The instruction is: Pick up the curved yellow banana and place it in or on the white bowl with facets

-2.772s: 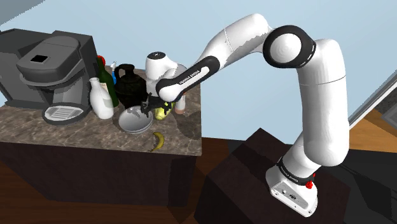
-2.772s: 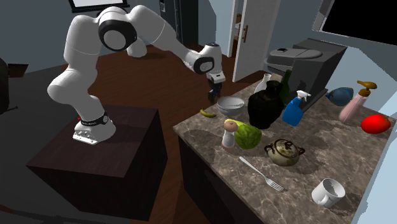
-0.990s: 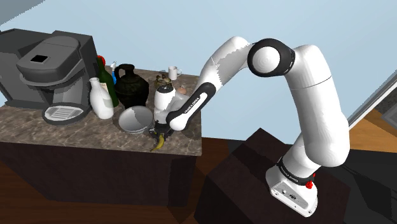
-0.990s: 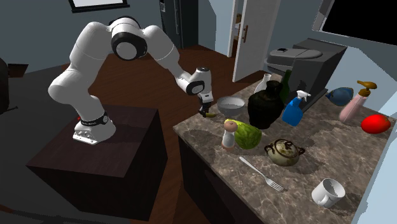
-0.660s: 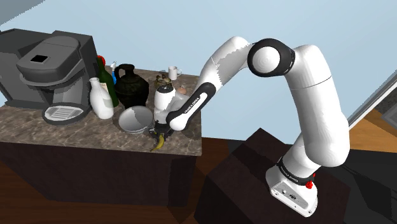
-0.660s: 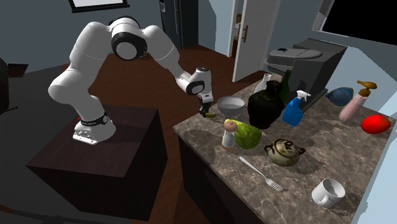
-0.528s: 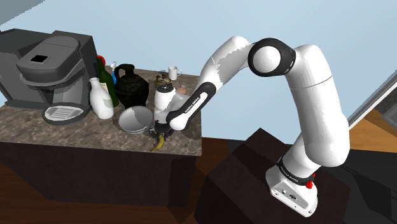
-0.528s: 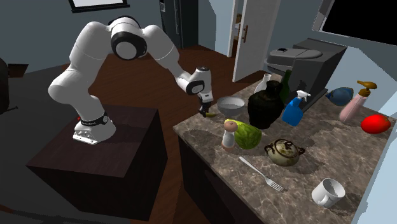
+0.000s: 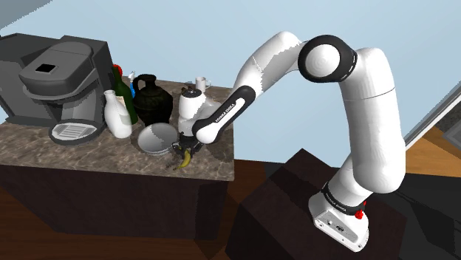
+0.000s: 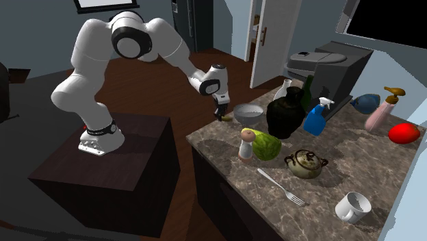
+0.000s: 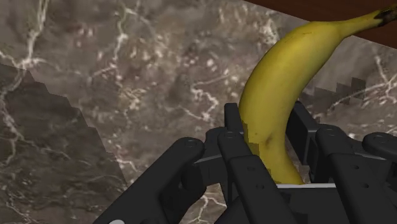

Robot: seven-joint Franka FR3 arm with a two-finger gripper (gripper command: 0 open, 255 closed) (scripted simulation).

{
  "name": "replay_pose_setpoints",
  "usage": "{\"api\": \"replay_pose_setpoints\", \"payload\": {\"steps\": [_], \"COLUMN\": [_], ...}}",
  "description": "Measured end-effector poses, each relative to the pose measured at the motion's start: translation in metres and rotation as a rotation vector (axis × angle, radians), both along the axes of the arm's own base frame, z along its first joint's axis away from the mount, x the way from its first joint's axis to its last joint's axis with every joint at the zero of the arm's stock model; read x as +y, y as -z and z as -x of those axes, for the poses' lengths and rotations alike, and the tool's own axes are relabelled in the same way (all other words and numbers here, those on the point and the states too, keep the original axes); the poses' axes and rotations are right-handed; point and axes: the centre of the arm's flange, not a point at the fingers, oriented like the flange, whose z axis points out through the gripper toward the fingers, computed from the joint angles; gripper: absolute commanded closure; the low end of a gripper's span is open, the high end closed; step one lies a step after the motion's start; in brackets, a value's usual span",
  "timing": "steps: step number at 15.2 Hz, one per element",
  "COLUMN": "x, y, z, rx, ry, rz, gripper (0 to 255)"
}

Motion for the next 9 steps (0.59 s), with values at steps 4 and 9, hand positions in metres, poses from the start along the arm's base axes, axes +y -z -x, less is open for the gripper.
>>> {"api": "replay_pose_setpoints", "payload": {"steps": [4,9], "x": [0.001,0.001], "y": [-0.022,-0.046], "z": [0.000,0.000], "rx": [0.000,0.000], "ry": [0.000,0.000], "rz": [0.000,0.000], "gripper": [255,255]}}
